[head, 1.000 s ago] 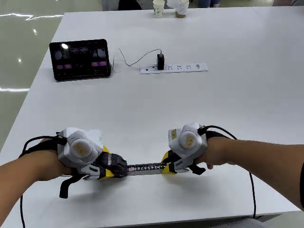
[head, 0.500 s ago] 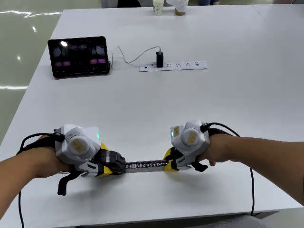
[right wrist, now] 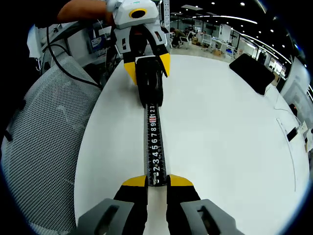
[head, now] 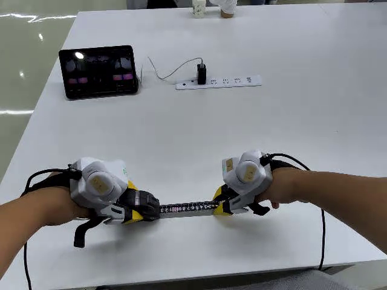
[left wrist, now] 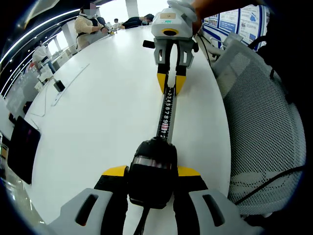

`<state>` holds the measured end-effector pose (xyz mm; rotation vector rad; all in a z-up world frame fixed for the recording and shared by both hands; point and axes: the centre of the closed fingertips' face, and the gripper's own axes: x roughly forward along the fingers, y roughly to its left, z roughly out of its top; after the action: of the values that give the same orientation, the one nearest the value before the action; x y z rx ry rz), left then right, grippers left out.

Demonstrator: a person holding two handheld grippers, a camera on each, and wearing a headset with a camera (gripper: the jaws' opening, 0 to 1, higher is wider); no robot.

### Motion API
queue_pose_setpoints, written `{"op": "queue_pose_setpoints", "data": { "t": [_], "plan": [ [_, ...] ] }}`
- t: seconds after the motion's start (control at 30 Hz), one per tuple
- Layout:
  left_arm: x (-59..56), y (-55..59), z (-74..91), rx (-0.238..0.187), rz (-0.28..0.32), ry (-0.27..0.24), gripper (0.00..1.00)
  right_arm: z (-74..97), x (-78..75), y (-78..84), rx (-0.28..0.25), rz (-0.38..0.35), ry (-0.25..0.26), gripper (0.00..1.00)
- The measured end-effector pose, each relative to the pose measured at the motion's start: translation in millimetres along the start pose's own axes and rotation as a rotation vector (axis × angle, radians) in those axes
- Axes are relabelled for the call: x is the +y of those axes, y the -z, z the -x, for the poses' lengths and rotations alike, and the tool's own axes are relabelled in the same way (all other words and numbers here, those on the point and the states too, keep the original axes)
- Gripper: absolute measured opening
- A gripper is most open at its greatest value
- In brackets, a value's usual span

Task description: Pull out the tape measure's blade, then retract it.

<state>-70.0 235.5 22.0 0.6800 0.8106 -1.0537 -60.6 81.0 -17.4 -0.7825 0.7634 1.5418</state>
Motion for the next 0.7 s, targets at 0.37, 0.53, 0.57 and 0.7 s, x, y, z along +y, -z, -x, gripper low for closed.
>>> {"op": "queue_pose_setpoints", "data": {
  "t": [0.37, 0.53, 0.57, 0.7],
  "plan": [
    [0.4, -0.2, -1.2, -0.006, 0.007, -0.004, 0.3, 6.0, -2.6, 8.1, 0.008, -0.004, 0.001, 0.1],
    [0.3, -0.4, -1.1, -0.01, 0.008, -0.006, 0.3, 8.3, -2.3, 10.7, 0.013, -0.002, 0.002, 0.1],
    [0.4, -0.3, -1.1, -0.011, 0.009, -0.005, 0.3, 9.3, -1.9, 11.5, 0.015, -0.001, 0.003, 0.1],
    [0.7, -0.1, -1.2, -0.013, 0.01, -0.006, 0.3, 11.8, -2.6, 14.8, 0.019, -0.004, 0.007, 0.1]
  ]
}}
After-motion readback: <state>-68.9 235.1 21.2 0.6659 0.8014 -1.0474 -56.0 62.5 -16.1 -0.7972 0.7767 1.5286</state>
